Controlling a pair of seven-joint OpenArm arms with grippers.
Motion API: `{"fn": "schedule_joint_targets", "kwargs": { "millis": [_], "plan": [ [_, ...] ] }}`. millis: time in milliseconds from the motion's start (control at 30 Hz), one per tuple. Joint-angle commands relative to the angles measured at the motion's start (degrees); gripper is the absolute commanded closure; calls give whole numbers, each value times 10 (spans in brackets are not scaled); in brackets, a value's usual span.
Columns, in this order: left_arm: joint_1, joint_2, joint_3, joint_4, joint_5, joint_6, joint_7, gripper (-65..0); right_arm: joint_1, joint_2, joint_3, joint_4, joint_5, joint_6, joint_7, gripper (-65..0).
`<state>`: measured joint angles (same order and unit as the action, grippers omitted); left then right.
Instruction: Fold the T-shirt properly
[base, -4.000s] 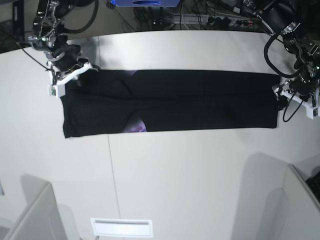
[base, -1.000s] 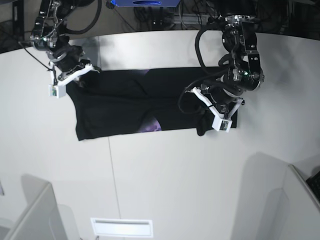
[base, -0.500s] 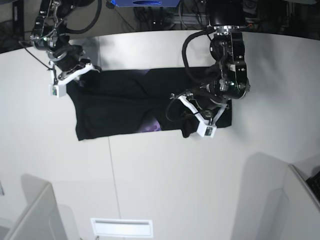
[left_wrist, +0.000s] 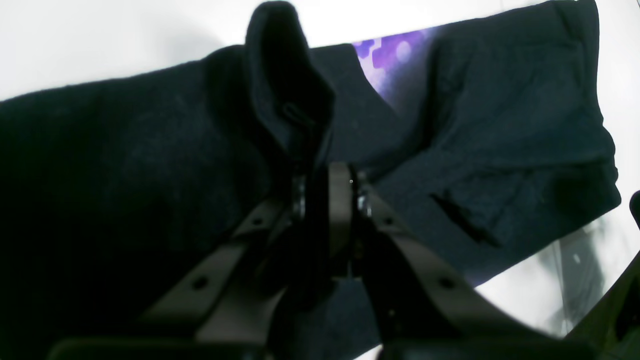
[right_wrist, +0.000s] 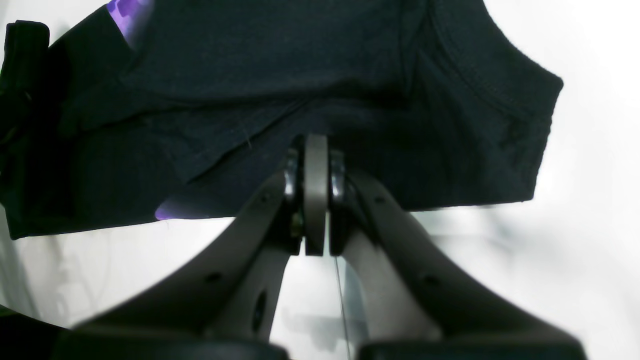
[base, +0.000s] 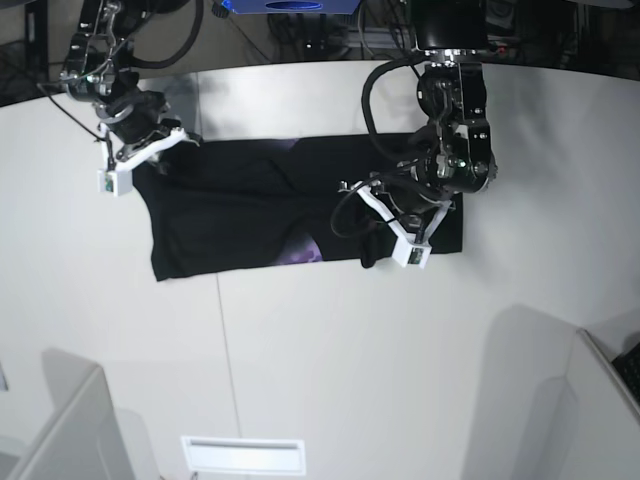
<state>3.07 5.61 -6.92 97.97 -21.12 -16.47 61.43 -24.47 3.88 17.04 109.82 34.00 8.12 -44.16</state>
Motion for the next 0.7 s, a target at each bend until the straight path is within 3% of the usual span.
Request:
{"fn": "schedule_joint_targets", "kwargs": {
  "millis": [0, 667],
  "plan": [
    [-7, 3, 2, 16, -10, -4, 7, 0, 3, 4, 3, 10, 4, 4, 9, 0],
    [-7, 4, 1, 69, -12, -5, 60, 0, 2, 3, 2, 10, 4, 4, 9, 0]
  ]
}}
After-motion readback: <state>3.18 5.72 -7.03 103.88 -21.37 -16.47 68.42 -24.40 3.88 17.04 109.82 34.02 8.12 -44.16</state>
